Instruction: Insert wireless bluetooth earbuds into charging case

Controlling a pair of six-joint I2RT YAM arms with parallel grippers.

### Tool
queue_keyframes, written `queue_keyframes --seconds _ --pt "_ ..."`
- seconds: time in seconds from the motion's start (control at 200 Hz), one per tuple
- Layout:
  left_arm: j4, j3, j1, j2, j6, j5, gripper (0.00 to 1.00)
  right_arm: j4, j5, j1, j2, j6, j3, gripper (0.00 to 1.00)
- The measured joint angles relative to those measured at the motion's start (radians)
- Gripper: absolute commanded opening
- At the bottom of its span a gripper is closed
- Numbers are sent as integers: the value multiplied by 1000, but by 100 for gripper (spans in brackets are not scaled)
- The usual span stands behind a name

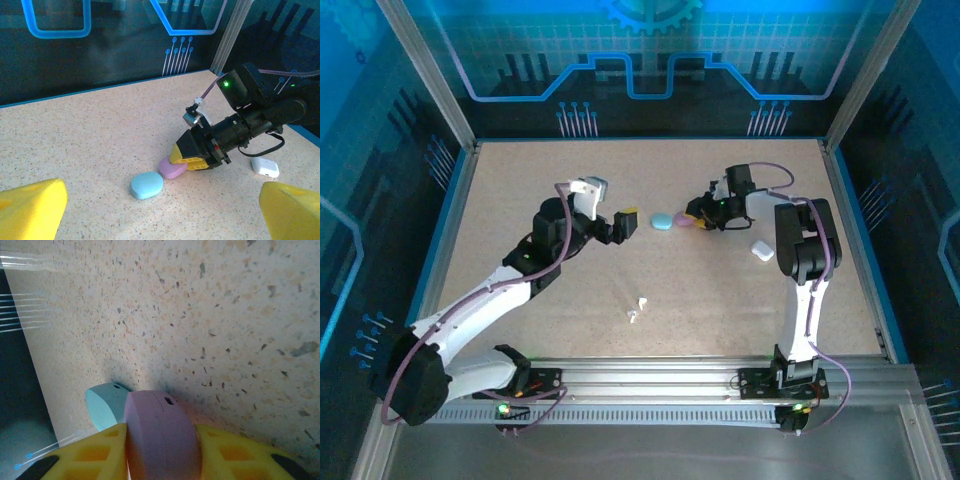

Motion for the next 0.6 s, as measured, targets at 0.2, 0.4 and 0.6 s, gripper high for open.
queue_keyframes --seconds 0.2,0.4,0.6 --pt "-7 1 11 -2 -8 19 99 -83 41 0 -12 -63 14 48" --pt "-11 2 16 -2 -27 25 99 -195 120 -2 -56 -126 17 54" --pt "-37 22 17 -2 -53 21 99 -274 223 -31 -211 -183 0 55"
